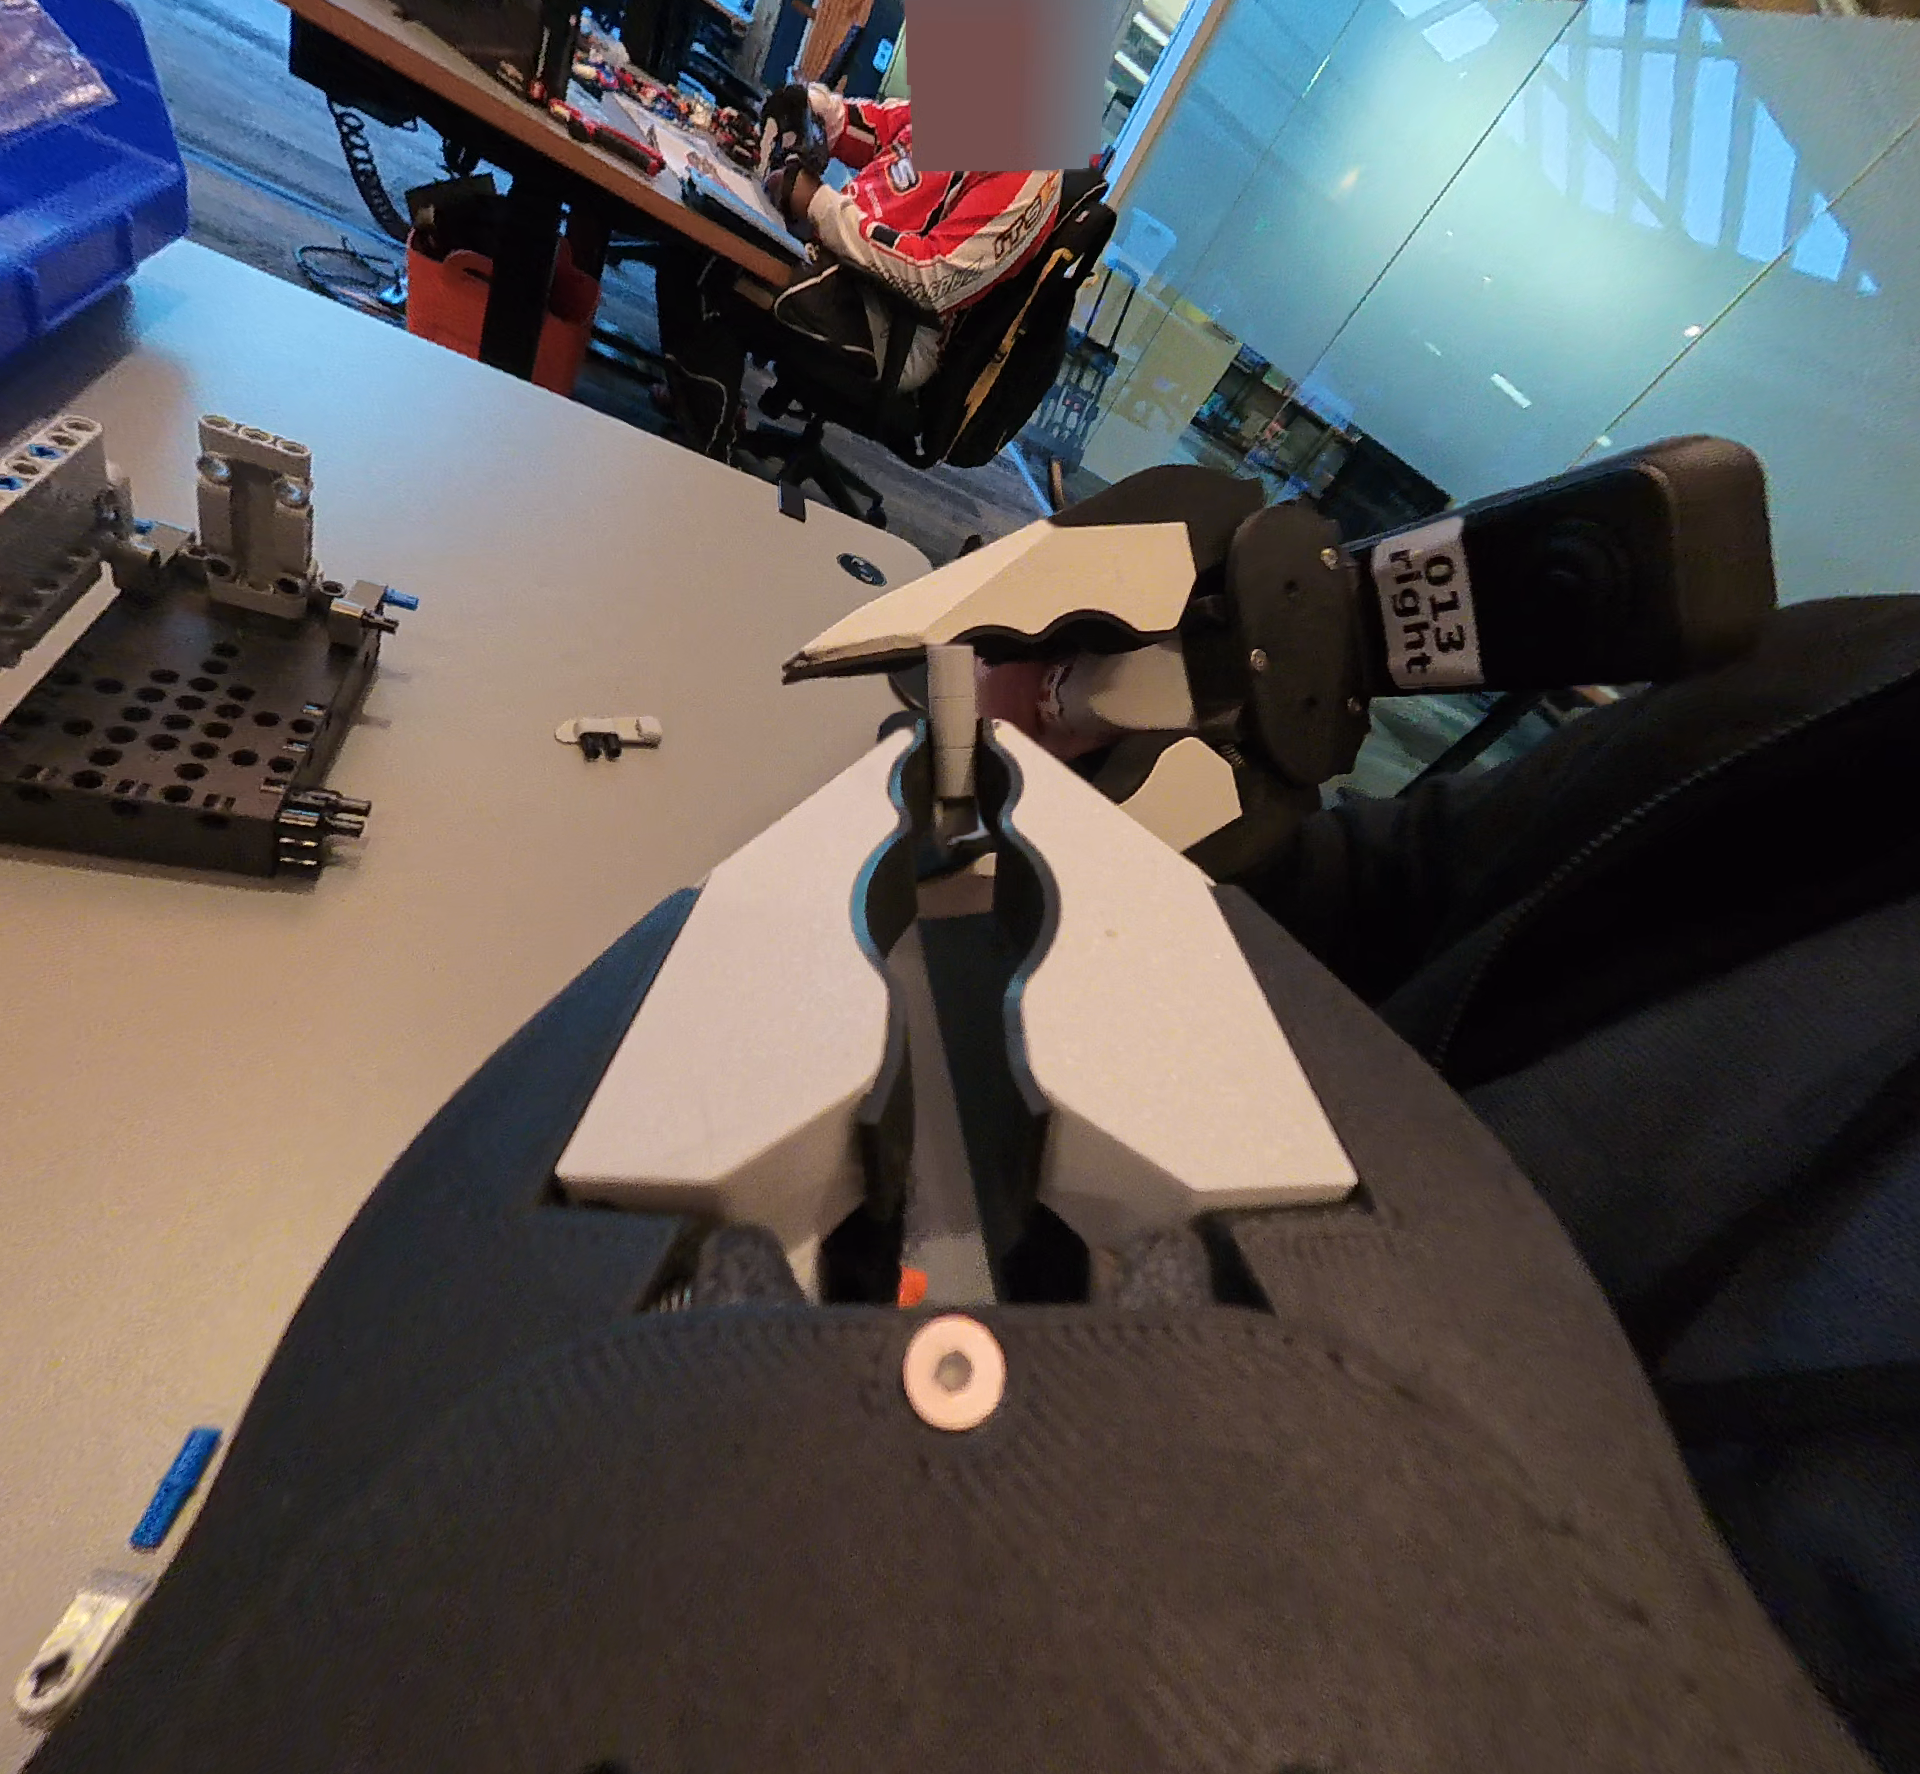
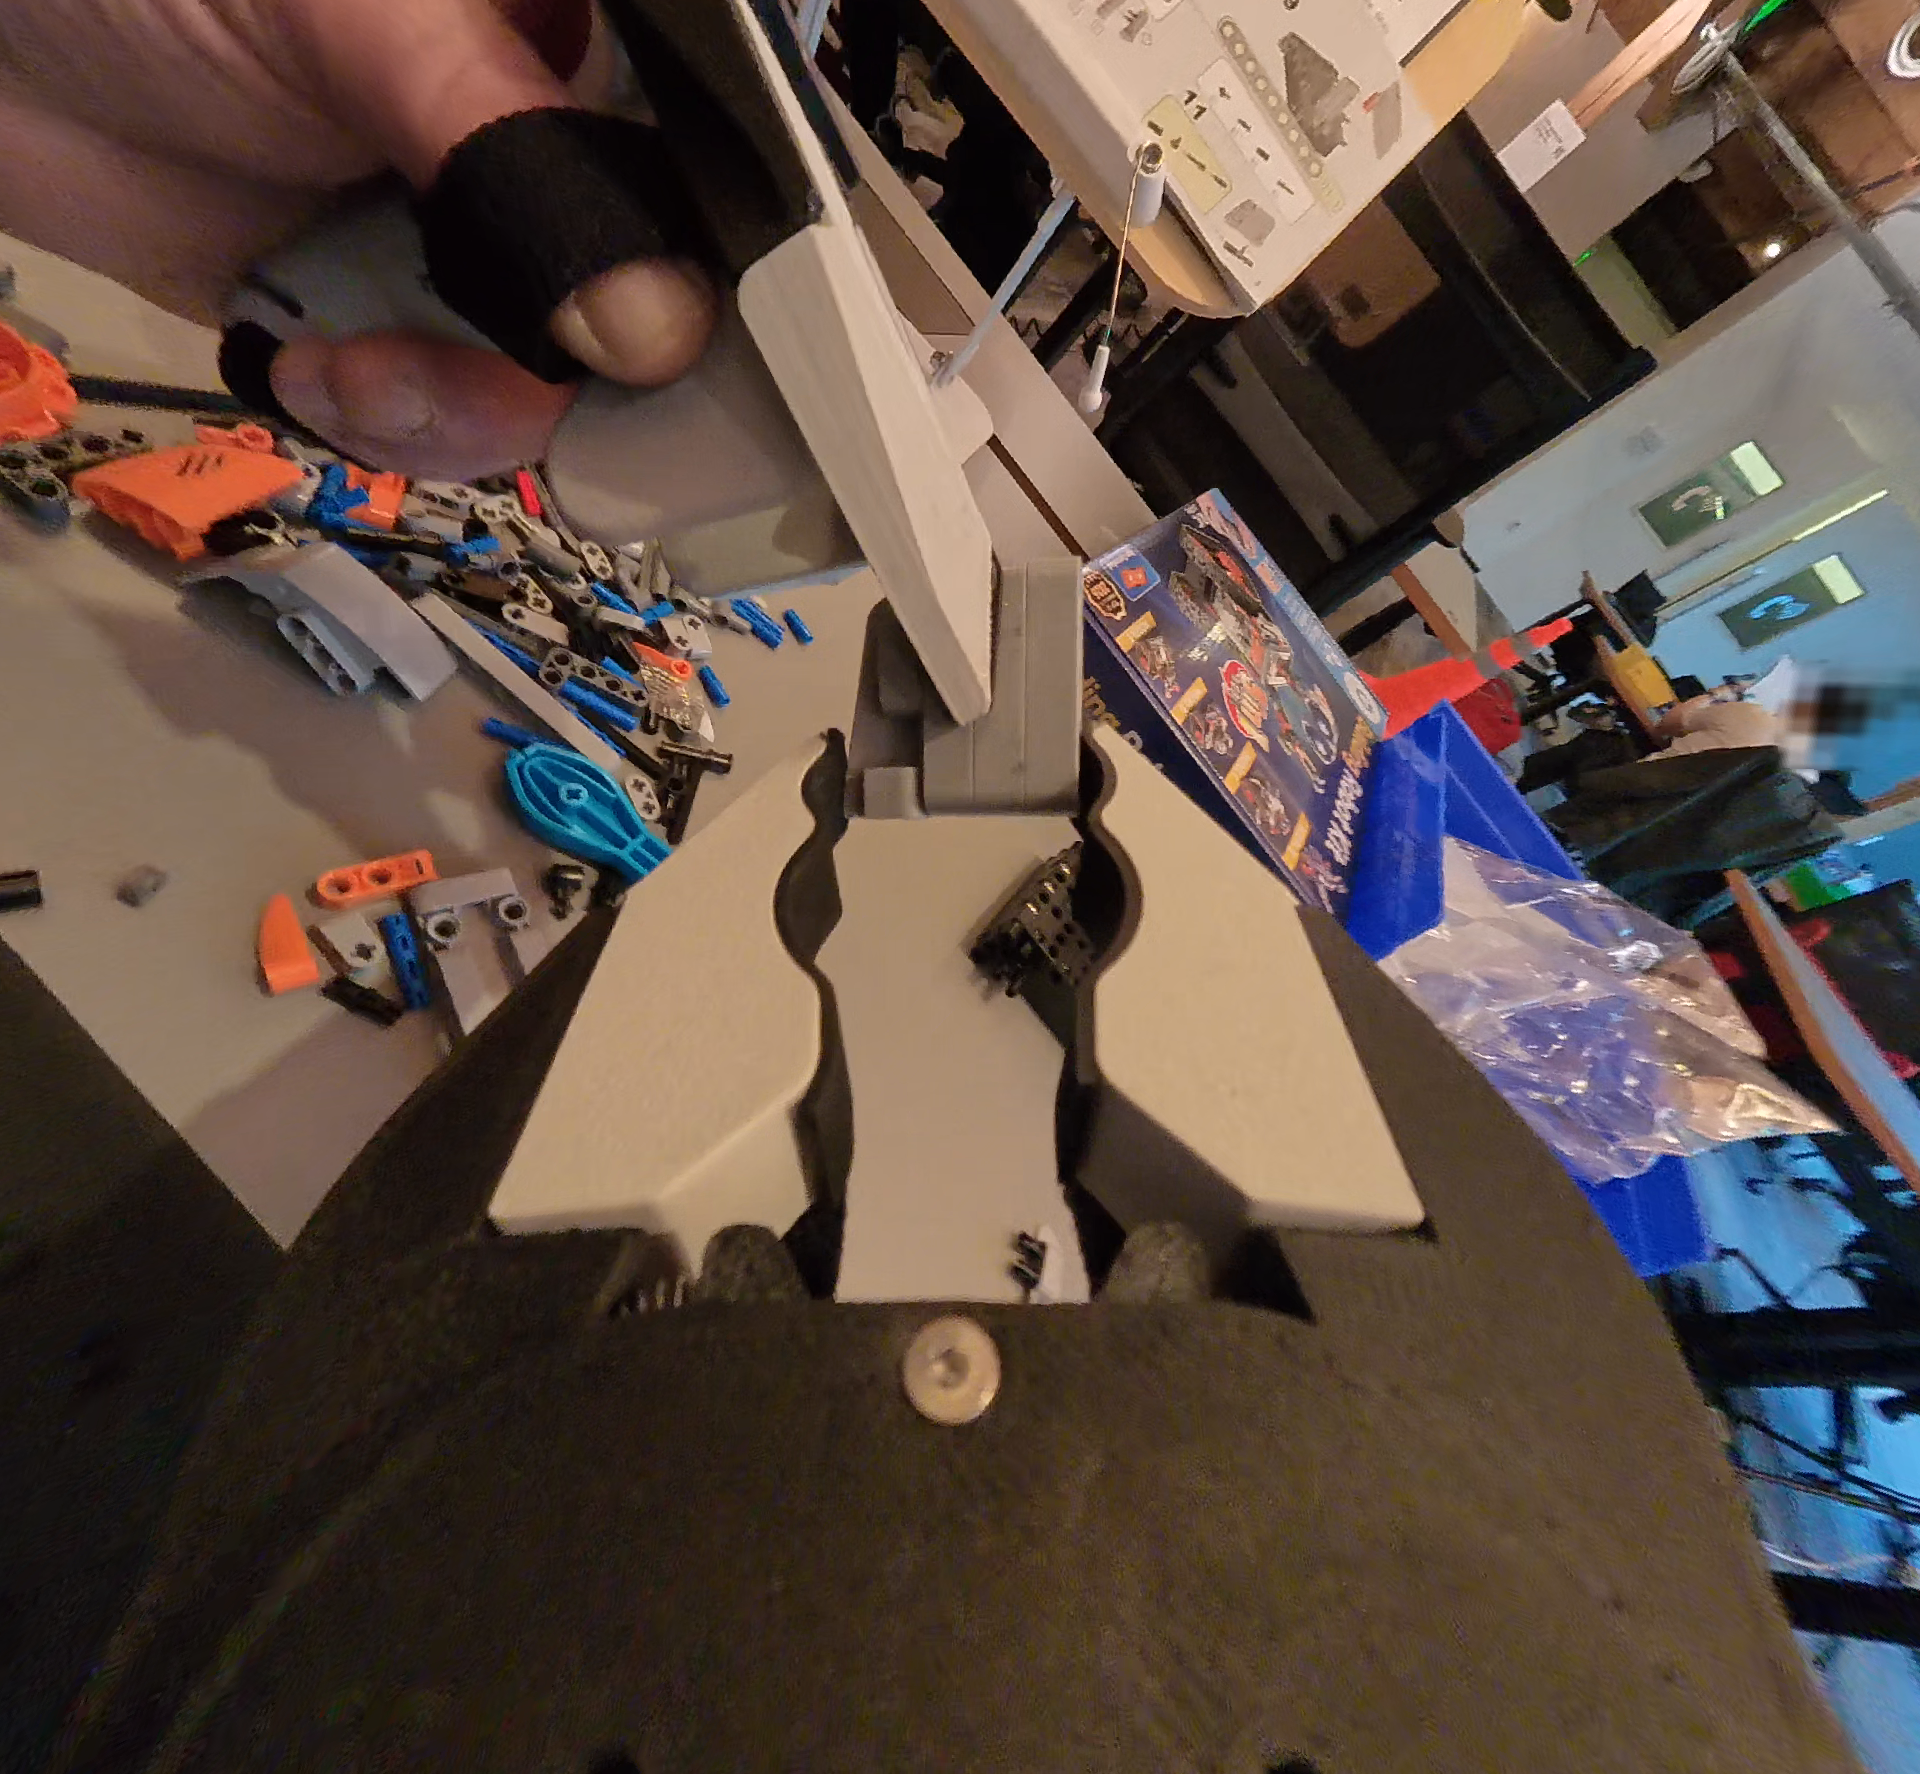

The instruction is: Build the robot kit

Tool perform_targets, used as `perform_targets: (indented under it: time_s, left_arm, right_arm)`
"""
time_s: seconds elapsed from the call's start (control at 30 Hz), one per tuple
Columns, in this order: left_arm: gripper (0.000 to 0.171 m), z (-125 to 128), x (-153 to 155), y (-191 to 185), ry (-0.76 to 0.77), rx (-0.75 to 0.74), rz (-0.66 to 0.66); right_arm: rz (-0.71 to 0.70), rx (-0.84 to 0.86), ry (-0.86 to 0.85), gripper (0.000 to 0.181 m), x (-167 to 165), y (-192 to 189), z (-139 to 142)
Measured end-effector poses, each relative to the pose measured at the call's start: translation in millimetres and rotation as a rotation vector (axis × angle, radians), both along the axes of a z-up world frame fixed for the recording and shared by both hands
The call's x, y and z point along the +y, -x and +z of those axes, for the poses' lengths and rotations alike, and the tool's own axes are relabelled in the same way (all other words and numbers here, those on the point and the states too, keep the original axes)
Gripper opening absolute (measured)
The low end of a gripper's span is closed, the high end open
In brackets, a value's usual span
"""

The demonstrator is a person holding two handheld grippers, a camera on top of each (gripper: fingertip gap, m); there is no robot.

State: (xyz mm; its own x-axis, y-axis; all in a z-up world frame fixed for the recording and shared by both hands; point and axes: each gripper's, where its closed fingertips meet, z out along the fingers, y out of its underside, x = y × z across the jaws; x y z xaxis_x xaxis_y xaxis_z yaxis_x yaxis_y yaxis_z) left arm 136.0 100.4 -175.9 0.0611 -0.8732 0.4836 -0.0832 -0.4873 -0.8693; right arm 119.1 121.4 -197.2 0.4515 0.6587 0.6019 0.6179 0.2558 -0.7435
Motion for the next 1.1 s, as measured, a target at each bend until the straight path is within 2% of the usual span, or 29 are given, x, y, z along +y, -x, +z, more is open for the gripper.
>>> perform_targets:
  time_s: [0.1,0.13,0.17,0.2,0.27,0.37,0.43,0.53,0.6,0.67,0.73,0.93,1.1]
  left_arm:
    - [0.004,-8.6,1.9,2.2,-0.03,0.066,0.004]
    - [0.003,-9.1,4.8,5.5,-0.057,0.089,0.02]
    - [0.004,-9.2,7.8,9.5,-0.075,0.109,0.034]
    - [0.004,-12.2,10.4,13.1,-0.099,0.145,0.042]
    - [0.004,-19.9,15.3,18.1,-0.133,0.209,0.058]
    - [0.004,-25.2,17.6,18.8,-0.081,0.2,0.043]
    - [0.004,-34.4,19.2,20.3,-0.062,0.226,0.036]
    - [0.004,-38.8,18.5,20.0,-0.053,0.234,0.025]
    - [0.004,-40.7,17.9,19.6,-0.061,0.247,0.022]
    - [0.004,-42.1,16.8,18.7,-0.054,0.246,0.012]
    - [0.004,-45.1,17.4,18.1,-0.048,0.251,0.01]
    - [0.004,-50.2,16.3,16.8,-0.012,0.247,-0.012]
    - [0.004,-58.8,14.9,12.1,0.034,0.256,-0.024]
  right_arm:
    - [0.078,0.107,0.136,0.049,-6.1,-4.1,-0.5]
    - [0.091,0.167,0.182,0.051,-5.1,-16.7,5.0]
    - [0.076,0.207,0.245,0.046,-0.1,-35.2,6.4]
    - [0.017,0.21,0.294,0.045,10.7,-58.4,1.6]
    - [-0.113,0.184,0.362,0.044,33.2,-102.6,-14.7]
    - [-0.198,0.088,0.57,0.032,48.2,-136.0,-60.1]
    - [-0.244,0.003,0.622,0.024,55.3,-145.1,-87.4]
    - [-0.265,0.017,0.785,0.026,62.9,-144.9,-118.2]
    - [-0.28,0.015,0.833,0.028,68.0,-146.0,-130.5]
    - [-0.262,0.021,0.866,0.023,66.4,-142.7,-131.2]
    - [-0.263,-0.025,0.832,0.01,66.6,-143.1,-132.1]
    - [-0.203,0.0,0.805,0.009,55.8,-126.9,-127.4]
    - [-0.046,0.146,0.734,0.01,31.5,-84.9,-87.0]
